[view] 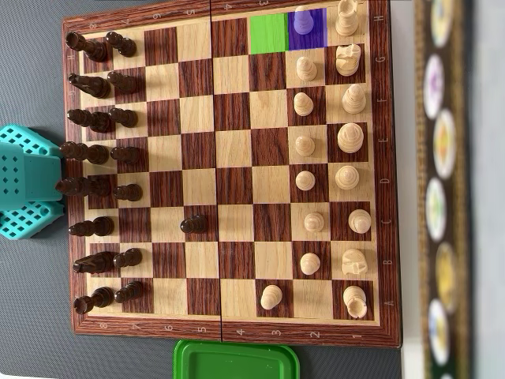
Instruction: Play chess
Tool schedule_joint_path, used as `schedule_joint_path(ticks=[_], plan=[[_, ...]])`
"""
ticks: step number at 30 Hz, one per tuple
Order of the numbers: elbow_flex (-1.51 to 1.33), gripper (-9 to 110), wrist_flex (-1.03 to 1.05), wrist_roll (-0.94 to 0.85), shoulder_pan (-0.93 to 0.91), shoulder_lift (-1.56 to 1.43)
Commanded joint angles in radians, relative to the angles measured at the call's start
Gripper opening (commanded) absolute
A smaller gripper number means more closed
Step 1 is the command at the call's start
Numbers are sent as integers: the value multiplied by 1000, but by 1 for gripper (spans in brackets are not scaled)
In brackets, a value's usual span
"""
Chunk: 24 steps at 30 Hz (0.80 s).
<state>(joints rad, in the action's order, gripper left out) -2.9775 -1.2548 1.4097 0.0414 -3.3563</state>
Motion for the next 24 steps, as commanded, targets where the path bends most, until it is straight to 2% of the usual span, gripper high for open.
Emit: schedule_joint_path(ticks=[1,24], plan=[[97,16,244,-2,-3,11],[701,16,1970,-2,37,20]])
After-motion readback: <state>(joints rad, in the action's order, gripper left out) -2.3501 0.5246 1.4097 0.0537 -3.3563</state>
